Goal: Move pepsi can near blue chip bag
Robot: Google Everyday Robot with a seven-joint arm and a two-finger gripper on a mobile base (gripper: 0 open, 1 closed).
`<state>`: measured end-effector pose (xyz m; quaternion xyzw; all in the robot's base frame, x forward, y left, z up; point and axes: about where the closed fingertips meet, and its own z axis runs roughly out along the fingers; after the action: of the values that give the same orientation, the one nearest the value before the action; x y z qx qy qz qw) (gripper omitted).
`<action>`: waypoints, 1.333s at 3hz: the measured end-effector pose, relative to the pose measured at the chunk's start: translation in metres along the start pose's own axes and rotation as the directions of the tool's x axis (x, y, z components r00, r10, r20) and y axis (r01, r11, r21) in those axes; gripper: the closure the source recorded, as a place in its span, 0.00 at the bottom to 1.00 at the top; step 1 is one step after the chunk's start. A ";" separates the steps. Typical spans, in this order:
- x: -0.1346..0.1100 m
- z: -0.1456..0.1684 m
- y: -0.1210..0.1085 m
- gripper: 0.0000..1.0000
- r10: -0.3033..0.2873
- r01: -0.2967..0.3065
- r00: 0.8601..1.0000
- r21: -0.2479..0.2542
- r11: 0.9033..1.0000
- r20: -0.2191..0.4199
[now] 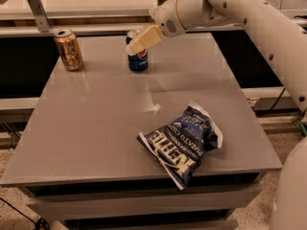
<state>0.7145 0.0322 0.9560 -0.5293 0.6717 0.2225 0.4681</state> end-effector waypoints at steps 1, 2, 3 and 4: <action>0.010 0.018 -0.004 0.21 0.044 -0.044 0.999 0.010 0.999 -0.007; 0.019 0.026 -0.005 0.44 0.051 -0.050 0.998 0.020 0.999 -0.032; 0.025 0.031 -0.005 0.67 0.030 -0.030 0.997 0.009 1.000 -0.076; 0.022 0.019 -0.007 0.98 0.001 -0.001 0.994 -0.004 1.000 -0.109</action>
Offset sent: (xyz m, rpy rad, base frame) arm 0.0196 0.0047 -0.0368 -0.0353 0.0465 -0.0756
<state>0.7286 0.0339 0.9295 -0.5412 0.6960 0.1949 0.4298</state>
